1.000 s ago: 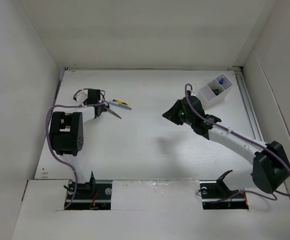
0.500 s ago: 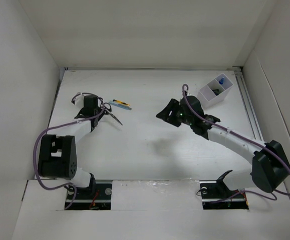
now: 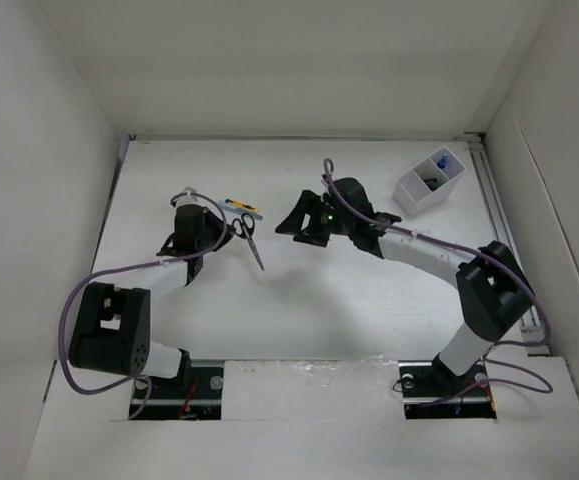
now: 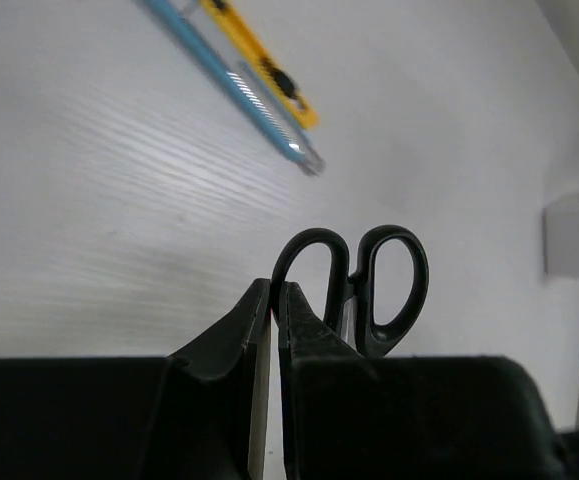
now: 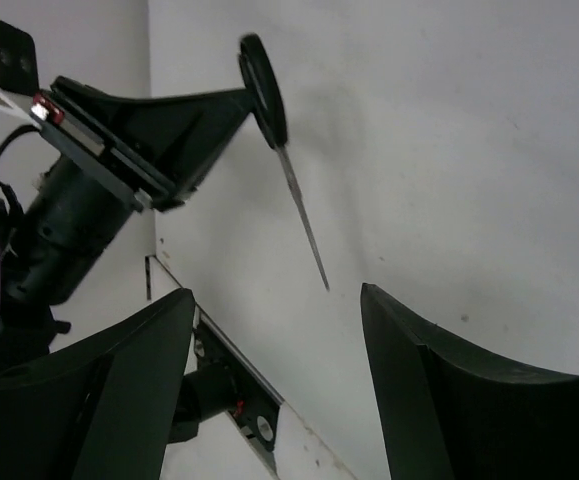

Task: Sort the stationery into containers
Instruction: Pick up the scissors from the center of the board, then place the scissors in the storage box.

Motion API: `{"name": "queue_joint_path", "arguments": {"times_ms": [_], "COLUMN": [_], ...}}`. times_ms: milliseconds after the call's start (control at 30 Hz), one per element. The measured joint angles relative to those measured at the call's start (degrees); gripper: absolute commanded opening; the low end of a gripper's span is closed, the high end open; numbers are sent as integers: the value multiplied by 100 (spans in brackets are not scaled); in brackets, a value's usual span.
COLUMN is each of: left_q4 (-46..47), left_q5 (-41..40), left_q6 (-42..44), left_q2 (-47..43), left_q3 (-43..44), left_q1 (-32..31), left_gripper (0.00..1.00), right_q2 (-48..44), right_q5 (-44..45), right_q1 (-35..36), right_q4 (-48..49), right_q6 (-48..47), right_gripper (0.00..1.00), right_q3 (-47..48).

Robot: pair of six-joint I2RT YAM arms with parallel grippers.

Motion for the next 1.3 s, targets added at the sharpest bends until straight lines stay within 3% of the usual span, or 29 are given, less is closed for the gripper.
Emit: {"name": "queue_joint_path", "arguments": {"times_ms": [233,433,567,667,700,800,933,1000,1067,1133,1167,1300], "left_q4": [616,892,994,1010,1016,1047,1040,1040,1047,1049,1056,1091], "left_q5": [894,1462,1690,1836,1880,1969,2009,2013,2013,2009,2024,2105], "left_q6": [385,516,518,518,518,518,544,546,555,568,568,599], "left_q2": [-304,-481,-479,-481,-479,-479,-481,-481,-481,-481,-481,-505], "left_q3": [-17,-20,-20,-20,-20,-20,-26,-55,-59,-61,-61,-118], "left_q1": [-236,-254,-345,-391,-393,-393,-400,-404,-402,-404,-400,-363], "left_gripper": [0,0,0,0,0,0,0,0,1,16,32,58], "right_q2": [927,1054,1150,1224,1263,1375,1491,1493,1493,1488,1480,1248], "right_q5": [-94,-61,-127,-179,-199,-240,-350,-367,-348,-254,-173,260], "right_q1": [48,46,70,90,98,111,116,120,133,153,157,107], "right_q4": [254,188,173,173,170,164,129,114,107,101,101,52], "right_q6": [-212,-354,-415,-448,-452,-474,-461,-452,-457,-455,-455,-459], "right_gripper": [77,79,74,63,53,43,20,0,0,0,0,0], "right_q3": [938,1038,1329,1462,1502,1567,1637,1657,1657,1657,1657,1547]}}
